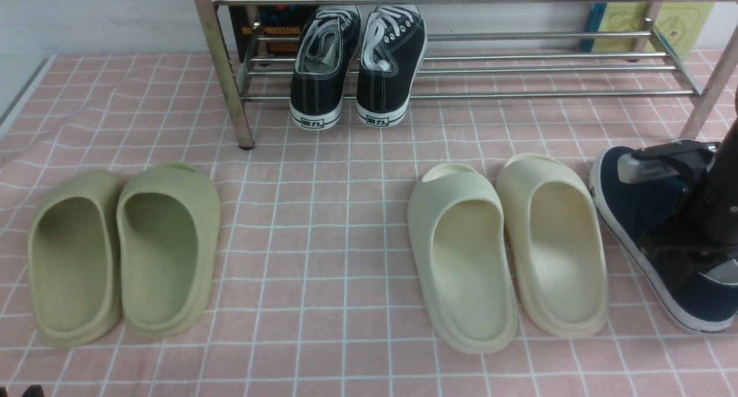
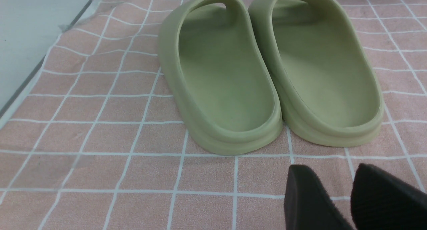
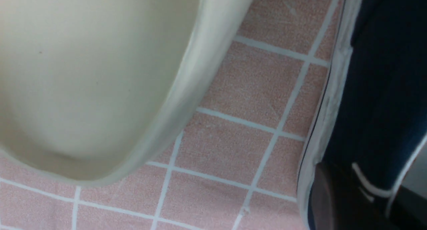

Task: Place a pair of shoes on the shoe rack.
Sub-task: Use the right arm to grab the shoe closest to it, then use the right arm to put a shoe into the shoe rack

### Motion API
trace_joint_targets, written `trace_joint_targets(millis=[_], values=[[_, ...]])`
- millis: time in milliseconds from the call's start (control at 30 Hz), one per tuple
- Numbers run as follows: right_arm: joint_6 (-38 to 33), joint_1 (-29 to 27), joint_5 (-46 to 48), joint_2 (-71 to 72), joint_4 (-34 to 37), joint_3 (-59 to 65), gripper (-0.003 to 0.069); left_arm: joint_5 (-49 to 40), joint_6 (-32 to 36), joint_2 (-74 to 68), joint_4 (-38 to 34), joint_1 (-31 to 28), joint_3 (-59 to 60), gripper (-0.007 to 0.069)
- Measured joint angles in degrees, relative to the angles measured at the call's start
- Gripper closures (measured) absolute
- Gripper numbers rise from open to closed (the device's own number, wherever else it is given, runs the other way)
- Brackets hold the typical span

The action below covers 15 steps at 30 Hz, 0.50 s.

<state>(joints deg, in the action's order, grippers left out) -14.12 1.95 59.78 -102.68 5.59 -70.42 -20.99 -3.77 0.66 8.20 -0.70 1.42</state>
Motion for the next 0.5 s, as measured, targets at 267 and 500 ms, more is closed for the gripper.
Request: trace_joint_targets(millis=[267, 500], values=[[0.0, 2.6, 8.3, 6.3, 0.1, -10.8, 0.0633, 0.0, 0.0, 0.0, 0.0, 0.0, 0.0, 0.0385], [0.8, 2.6, 11.0, 2.9, 0.1, -21.7, 0.0633, 0.0, 0.0, 0.0, 0.0, 0.0, 0.0, 0.0385]])
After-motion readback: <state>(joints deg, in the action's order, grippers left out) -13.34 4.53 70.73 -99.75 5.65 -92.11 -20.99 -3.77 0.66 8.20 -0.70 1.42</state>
